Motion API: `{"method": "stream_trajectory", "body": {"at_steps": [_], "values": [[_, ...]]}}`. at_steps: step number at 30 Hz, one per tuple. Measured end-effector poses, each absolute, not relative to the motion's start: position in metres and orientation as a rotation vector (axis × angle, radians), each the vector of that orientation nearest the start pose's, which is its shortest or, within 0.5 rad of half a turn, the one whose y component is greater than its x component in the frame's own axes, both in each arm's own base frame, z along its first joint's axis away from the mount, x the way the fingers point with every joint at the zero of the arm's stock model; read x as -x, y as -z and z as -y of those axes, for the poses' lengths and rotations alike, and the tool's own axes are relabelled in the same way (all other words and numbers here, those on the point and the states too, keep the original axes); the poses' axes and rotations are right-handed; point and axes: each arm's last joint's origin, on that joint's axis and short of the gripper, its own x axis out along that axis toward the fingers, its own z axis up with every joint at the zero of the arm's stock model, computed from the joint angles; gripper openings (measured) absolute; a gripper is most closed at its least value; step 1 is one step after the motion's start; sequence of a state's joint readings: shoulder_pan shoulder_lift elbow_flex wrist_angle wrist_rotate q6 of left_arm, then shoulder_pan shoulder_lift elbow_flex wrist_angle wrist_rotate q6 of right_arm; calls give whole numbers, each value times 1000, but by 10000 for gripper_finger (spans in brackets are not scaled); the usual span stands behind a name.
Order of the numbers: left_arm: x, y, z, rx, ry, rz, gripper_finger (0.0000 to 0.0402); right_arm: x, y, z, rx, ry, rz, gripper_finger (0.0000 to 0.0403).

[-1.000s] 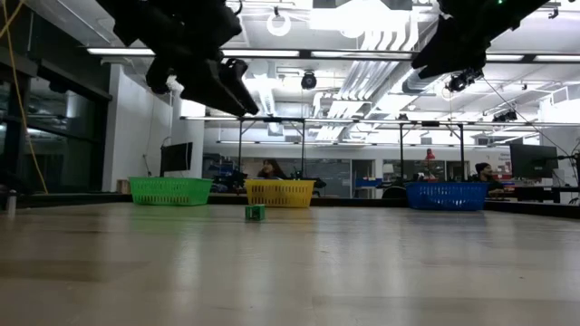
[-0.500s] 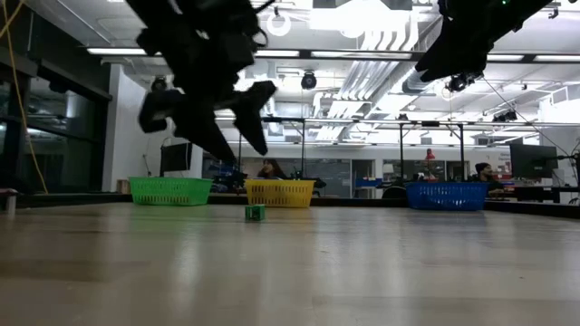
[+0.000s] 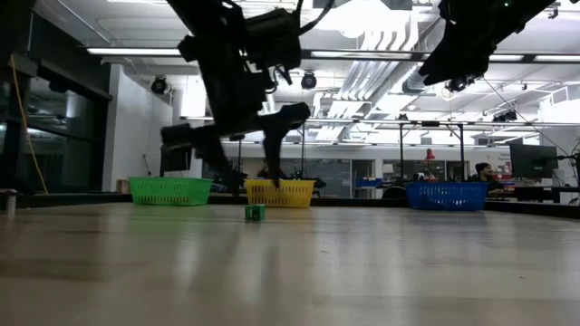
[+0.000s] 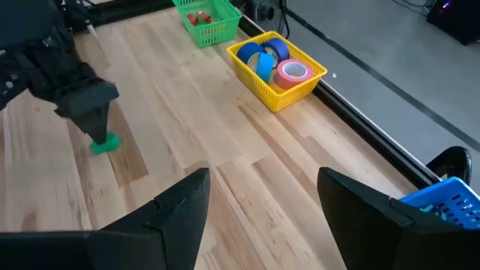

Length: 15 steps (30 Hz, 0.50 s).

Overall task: Pick and place Stapler, Stapler remover, tape
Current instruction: Put the green stapler into the green bin

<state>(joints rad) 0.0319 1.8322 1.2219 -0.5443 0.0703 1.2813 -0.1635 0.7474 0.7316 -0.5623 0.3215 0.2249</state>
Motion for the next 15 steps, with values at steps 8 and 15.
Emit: {"method": "stream_trajectory", "body": {"at_steps": [8,15], "values": [[-367,-165,-10,-1192,899,-993,234,-150,-285,34,-168,535,-551,240],[-371,-164,-11,-1244,901,-966,234,-151,-282,34,-166,535,-573,240]]}}
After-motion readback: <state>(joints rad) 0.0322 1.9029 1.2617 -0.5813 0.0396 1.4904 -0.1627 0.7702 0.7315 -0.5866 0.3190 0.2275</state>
